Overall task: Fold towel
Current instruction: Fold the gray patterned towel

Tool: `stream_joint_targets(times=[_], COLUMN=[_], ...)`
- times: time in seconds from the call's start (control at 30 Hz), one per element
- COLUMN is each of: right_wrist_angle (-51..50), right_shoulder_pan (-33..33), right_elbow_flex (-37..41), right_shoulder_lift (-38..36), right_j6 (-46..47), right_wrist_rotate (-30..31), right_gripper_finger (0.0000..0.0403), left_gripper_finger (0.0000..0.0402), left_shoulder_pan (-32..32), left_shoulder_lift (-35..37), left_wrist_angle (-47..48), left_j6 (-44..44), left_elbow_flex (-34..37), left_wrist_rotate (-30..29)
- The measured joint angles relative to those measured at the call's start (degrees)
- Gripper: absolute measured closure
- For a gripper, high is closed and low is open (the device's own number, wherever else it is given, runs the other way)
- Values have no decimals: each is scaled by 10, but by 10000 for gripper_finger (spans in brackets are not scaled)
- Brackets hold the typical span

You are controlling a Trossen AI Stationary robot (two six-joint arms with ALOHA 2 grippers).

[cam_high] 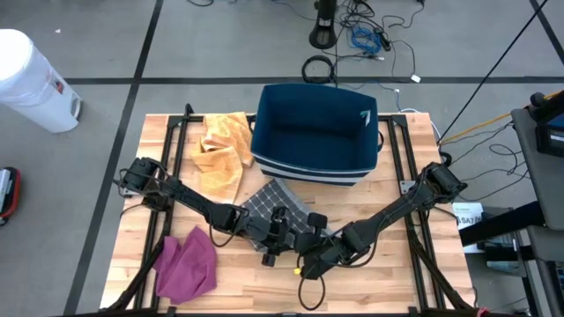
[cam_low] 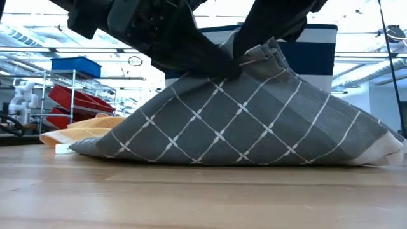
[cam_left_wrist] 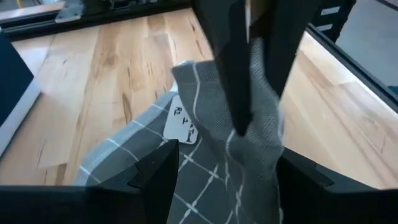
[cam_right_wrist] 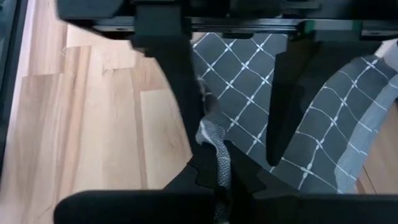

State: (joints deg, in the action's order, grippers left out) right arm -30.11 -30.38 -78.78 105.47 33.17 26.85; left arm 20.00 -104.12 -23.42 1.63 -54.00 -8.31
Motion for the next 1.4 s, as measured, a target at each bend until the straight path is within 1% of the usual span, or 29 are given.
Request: stream_joint_targets(times=[0.1,0.2,0.27,0.37,0.43,0.47,0.57,0.73,0.8,0.87,0.97,1.07,1.2,1.4], right_wrist_angle=[0,-1,-1,-2,-4,-7,-41,-114,-126,-130,-130,-124,-72,-79], right_shoulder_pan=[1,1,0,-8,-17,-23,-40,-72,-86,-99,-118,-136,-156,-170], right_elbow_flex=[0,0,0,0,0,0,0,0,5,18,44,76,114,160], right_shoulder_lift=[0,0,0,0,0,0,0,0,-1,-1,-1,-1,-1,0], right_j6=[-3,-9,-13,-32,-44,-46,-38,14,32,52,90,130,155,225], right_wrist_rotate=[1,2,2,0,0,1,0,0,2,8,19,35,70,114], right_gripper_finger=[401,401,400,392,376,364,314,217,189,172,162,162,171,186], left_gripper_finger=[186,220,258,332,379,388,395,397,398,398,399,399,400,400], left_shoulder_pan=[2,1,0,0,1,3,7,12,12,12,12,12,12,14], left_shoulder_lift=[0,0,0,0,0,0,0,0,0,0,0,0,0,0], left_wrist_angle=[-2,-1,1,6,13,19,36,46,45,45,44,44,42,41], left_j6=[0,3,11,31,41,45,49,50,50,50,50,49,49,49], left_elbow_flex=[0,0,0,0,-1,-1,-1,-1,-1,-1,-1,-1,-1,0], left_wrist_rotate=[-38,-47,-46,-39,-37,-38,-44,-49,-49,-49,-49,-49,-49,-49])
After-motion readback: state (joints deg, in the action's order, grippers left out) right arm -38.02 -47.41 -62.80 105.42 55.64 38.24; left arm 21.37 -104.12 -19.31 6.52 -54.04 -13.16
